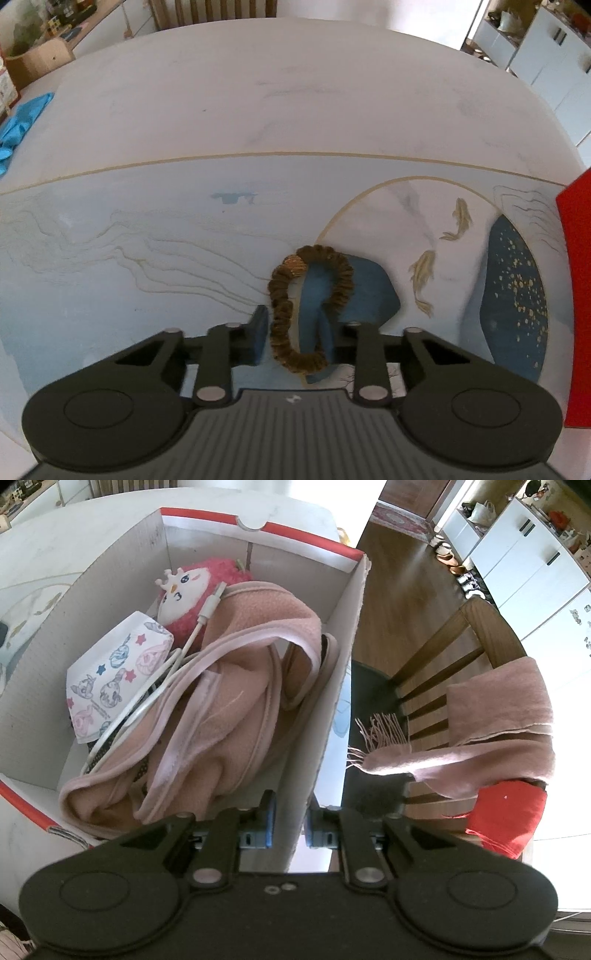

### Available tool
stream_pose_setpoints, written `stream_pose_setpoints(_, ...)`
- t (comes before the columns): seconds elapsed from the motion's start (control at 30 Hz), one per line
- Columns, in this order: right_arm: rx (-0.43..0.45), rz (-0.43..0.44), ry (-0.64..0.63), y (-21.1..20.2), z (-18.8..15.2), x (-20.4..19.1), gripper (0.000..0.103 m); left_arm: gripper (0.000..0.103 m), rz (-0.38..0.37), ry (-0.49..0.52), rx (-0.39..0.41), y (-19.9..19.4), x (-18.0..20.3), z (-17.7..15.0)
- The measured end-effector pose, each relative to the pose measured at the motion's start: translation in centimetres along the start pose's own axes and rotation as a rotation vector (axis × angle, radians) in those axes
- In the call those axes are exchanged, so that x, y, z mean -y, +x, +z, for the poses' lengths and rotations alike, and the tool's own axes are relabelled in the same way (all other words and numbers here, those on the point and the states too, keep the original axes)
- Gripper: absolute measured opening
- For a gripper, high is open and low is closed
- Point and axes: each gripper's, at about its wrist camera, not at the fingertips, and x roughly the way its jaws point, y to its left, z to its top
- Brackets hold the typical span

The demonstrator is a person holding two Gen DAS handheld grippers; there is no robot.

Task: Organize objects
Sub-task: 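Close the left gripper on the brown hair tie and lift it, then carry the hair tie into the box and open the left gripper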

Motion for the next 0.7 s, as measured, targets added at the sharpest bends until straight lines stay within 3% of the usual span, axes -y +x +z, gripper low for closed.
stream_pose_setpoints(0.13, 0.002, 0.002, 0.000, 0.0, 0.0, 0.0, 0.013, 0.008, 0.009, 0.003, 0.008, -0.2, 0.3, -0.1)
stream_pose_setpoints(0.4, 0.006, 0.007, -0.002, 0.0, 0.0, 0.0, 0.013, 0.007, -0.049, 0.014, 0.051, -3.6, 1.4, 0.2)
stream_pose_setpoints(0.7, 0.027, 0.016, 0.007, -0.2, -0.1, 0.4, 0.007, 0.007, -0.153, 0.100, 0.106, -8.2, 4.8, 0.4)
